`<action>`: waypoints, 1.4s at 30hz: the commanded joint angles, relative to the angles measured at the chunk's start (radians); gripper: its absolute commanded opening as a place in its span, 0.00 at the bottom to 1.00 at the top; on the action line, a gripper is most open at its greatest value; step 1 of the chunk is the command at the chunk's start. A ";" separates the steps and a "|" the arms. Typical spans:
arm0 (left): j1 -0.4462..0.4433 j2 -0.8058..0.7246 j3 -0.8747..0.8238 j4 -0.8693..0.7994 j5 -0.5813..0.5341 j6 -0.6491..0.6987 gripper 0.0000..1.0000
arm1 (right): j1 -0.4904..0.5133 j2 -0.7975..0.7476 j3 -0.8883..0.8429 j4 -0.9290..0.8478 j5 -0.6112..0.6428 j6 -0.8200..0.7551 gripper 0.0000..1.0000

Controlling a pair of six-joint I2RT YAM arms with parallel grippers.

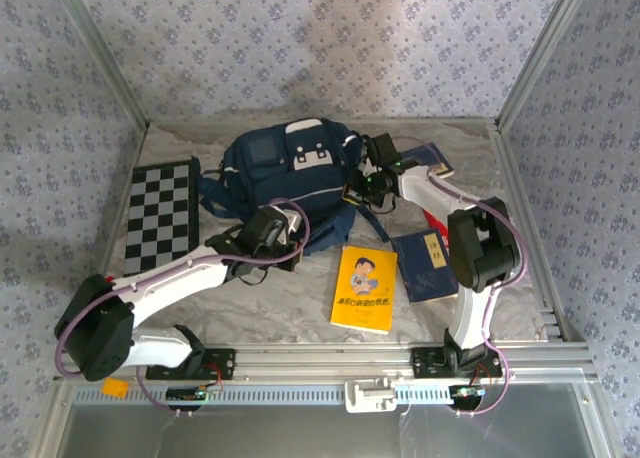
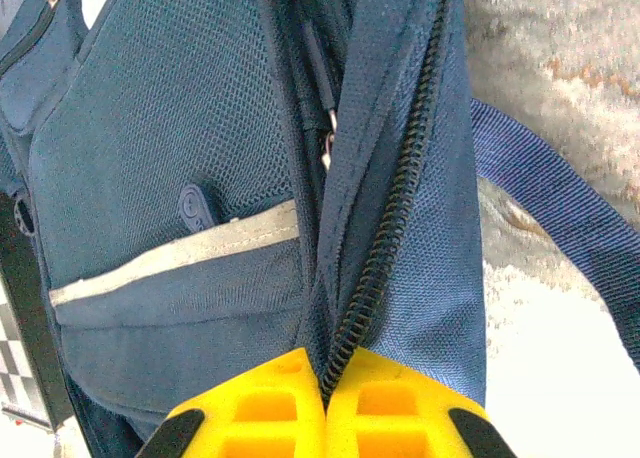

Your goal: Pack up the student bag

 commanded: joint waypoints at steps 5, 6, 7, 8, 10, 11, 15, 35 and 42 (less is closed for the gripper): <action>-0.003 0.099 0.102 0.031 -0.005 -0.027 0.00 | -0.014 -0.054 0.056 -0.049 0.044 -0.119 0.44; -0.001 0.106 0.110 0.033 -0.010 -0.027 0.00 | -0.011 -0.081 0.039 -0.072 0.045 -0.118 0.49; -0.002 0.109 0.116 0.036 -0.012 -0.026 0.00 | -0.010 -0.109 0.015 -0.081 0.047 -0.108 0.54; 0.000 0.112 0.119 0.040 -0.013 -0.025 0.00 | -0.007 -0.145 -0.024 -0.079 0.051 -0.084 0.58; 0.000 0.115 0.122 0.046 -0.013 -0.027 0.00 | 0.009 -0.206 -0.105 -0.064 0.040 -0.020 0.64; 0.000 0.116 0.123 0.050 -0.013 -0.028 0.00 | 0.023 -0.229 -0.139 -0.062 0.034 0.011 0.66; 0.000 0.116 0.127 0.056 -0.009 -0.030 0.00 | 0.099 -0.287 -0.237 -0.014 0.008 0.117 0.72; 0.001 0.112 0.135 0.031 0.007 -0.011 0.00 | 0.199 -0.091 -0.276 0.242 0.081 0.361 0.48; 0.003 0.065 0.113 -0.013 -0.036 0.019 0.00 | 0.159 -0.166 -0.314 0.261 0.068 0.317 0.05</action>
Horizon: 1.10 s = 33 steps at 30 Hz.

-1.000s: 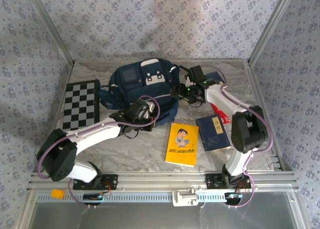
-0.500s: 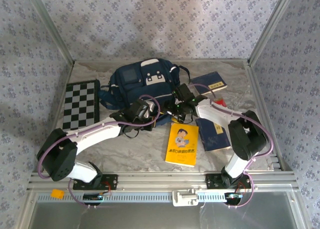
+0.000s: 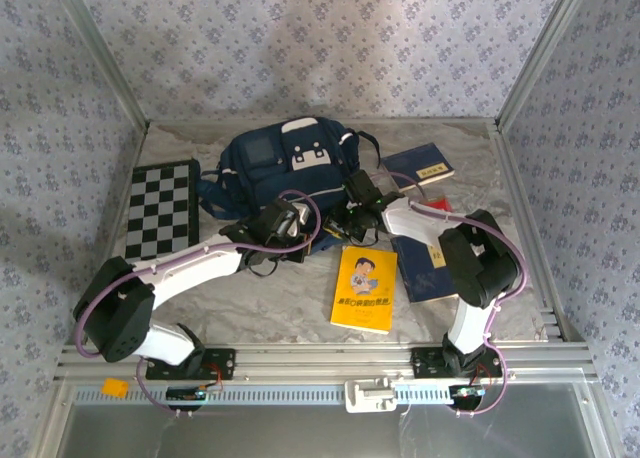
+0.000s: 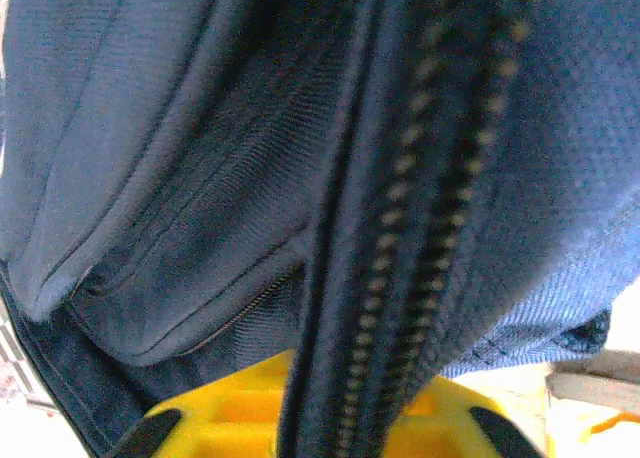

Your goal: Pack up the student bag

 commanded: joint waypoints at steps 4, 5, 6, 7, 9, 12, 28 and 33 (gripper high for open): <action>0.027 -0.085 0.004 -0.081 -0.070 0.048 0.00 | -0.056 -0.112 -0.012 -0.011 0.020 -0.065 0.00; 0.038 -0.092 -0.002 -0.088 -0.080 0.044 0.00 | -0.061 -0.121 -0.012 -0.018 0.015 -0.075 0.00; 0.056 -0.099 -0.009 -0.095 -0.082 0.038 0.00 | -0.067 -0.131 -0.011 -0.027 0.011 -0.085 0.00; 0.080 -0.107 -0.016 -0.101 -0.078 0.031 0.00 | -0.071 -0.140 -0.010 -0.037 0.003 -0.096 0.00; 0.134 -0.111 -0.025 -0.121 -0.077 0.014 0.00 | -0.077 -0.156 -0.008 -0.057 -0.005 -0.117 0.00; 0.216 -0.113 -0.042 -0.130 -0.053 0.003 0.00 | -0.087 -0.184 -0.012 -0.079 -0.012 -0.136 0.00; 0.569 0.117 0.074 -0.024 -0.030 -0.043 0.00 | -0.075 -0.229 -0.094 -0.008 -0.054 -0.120 0.00; 0.664 0.215 0.146 -0.020 -0.007 -0.063 0.00 | -0.073 -0.204 -0.063 -0.022 -0.089 -0.134 0.00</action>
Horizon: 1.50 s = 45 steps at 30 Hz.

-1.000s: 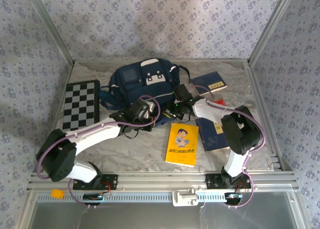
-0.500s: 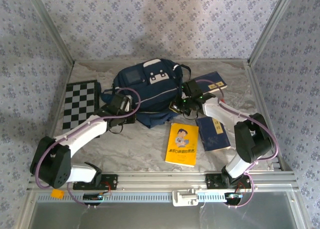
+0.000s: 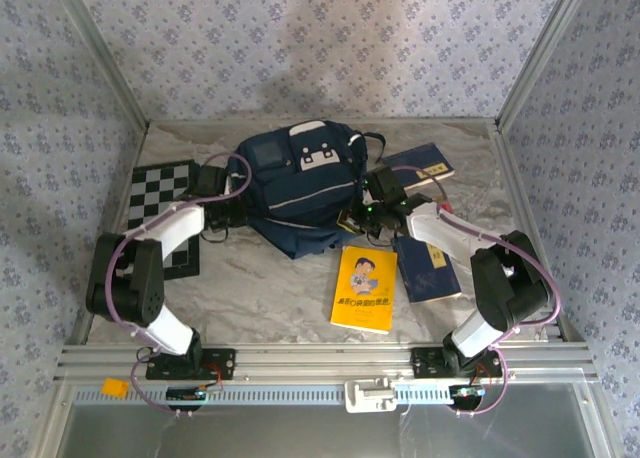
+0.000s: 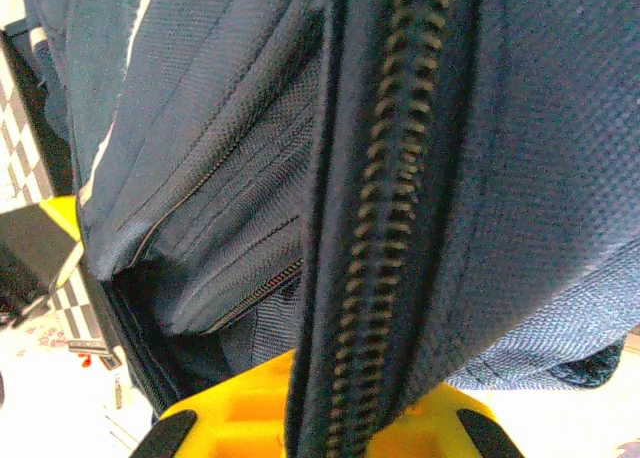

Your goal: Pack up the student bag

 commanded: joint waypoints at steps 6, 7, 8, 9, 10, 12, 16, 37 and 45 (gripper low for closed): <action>0.109 0.078 0.115 0.058 0.149 0.003 0.00 | 0.050 0.006 0.018 0.048 0.045 0.024 0.00; 0.110 0.084 0.126 0.058 0.157 0.011 0.00 | 0.062 0.026 0.026 0.063 0.059 0.038 0.00; 0.109 0.090 0.137 0.058 0.162 0.018 0.00 | 0.069 0.044 0.032 0.076 0.066 0.050 0.00; 0.110 0.100 0.147 0.058 0.177 0.025 0.00 | 0.077 0.066 0.042 0.085 0.071 0.066 0.00; 0.111 0.110 0.161 0.043 0.193 0.035 0.00 | 0.086 0.083 0.048 0.096 0.078 0.076 0.00; 0.112 0.122 0.177 -0.002 0.192 0.044 0.00 | 0.100 0.108 0.068 0.101 0.095 0.077 0.00; 0.113 0.102 0.148 -0.046 0.155 0.039 0.10 | 0.112 0.150 0.121 0.035 0.101 0.057 0.10; -0.314 -0.434 -0.106 -0.234 0.101 -0.280 0.66 | 0.078 -0.251 -0.076 -0.409 0.136 -0.273 0.84; -0.667 -0.453 -0.148 -0.151 -0.019 -0.464 0.69 | -0.008 -0.431 -0.286 -0.433 0.099 -0.301 0.72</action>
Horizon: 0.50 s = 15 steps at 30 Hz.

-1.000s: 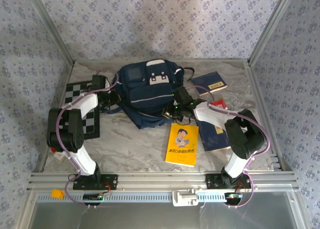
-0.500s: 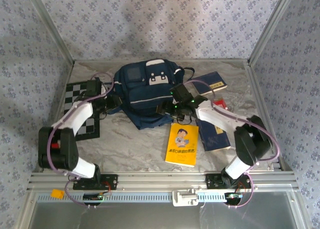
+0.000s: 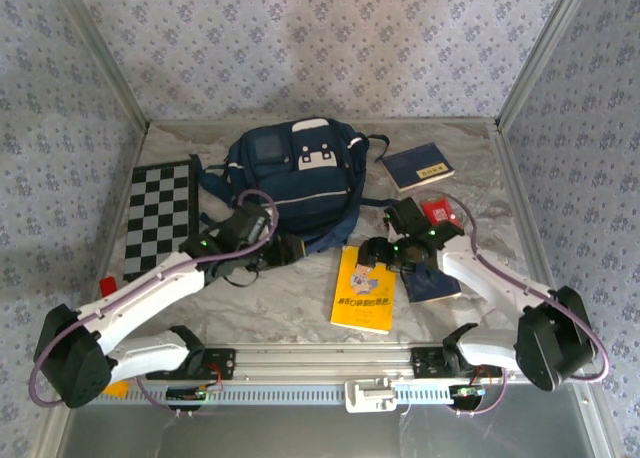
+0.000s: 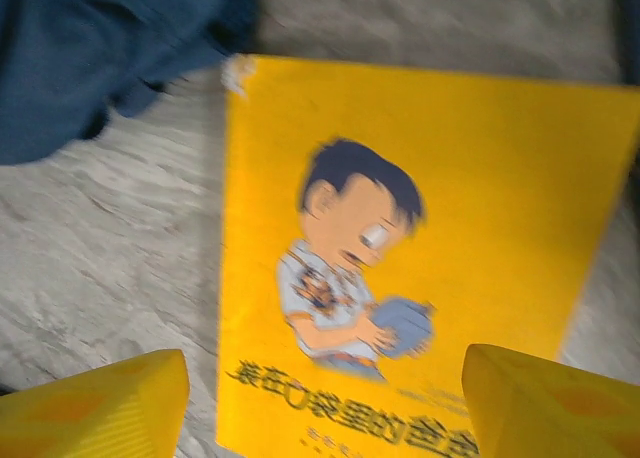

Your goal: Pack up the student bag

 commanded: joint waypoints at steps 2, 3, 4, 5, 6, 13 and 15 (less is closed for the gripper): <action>-0.131 0.058 -0.005 0.068 -0.113 -0.117 0.68 | -0.036 -0.089 -0.079 -0.064 -0.010 -0.030 0.71; -0.162 0.079 -0.009 0.111 -0.130 -0.124 0.68 | -0.050 -0.097 -0.097 -0.098 -0.021 -0.029 0.70; -0.192 0.103 -0.011 0.154 -0.137 -0.131 0.68 | -0.071 -0.102 -0.119 -0.114 -0.026 -0.030 0.70; -0.209 0.129 -0.010 0.178 -0.136 -0.134 0.68 | -0.087 -0.107 -0.137 -0.114 -0.034 -0.030 0.70; -0.223 0.162 0.000 0.187 -0.134 -0.141 0.68 | -0.102 -0.111 -0.159 -0.107 -0.042 -0.030 0.70; -0.268 0.342 0.006 0.332 -0.094 -0.183 0.64 | -0.126 -0.034 -0.254 0.106 -0.140 0.031 0.71; -0.268 0.387 0.003 0.374 -0.058 -0.195 0.62 | -0.123 0.003 -0.258 0.131 -0.150 0.054 0.70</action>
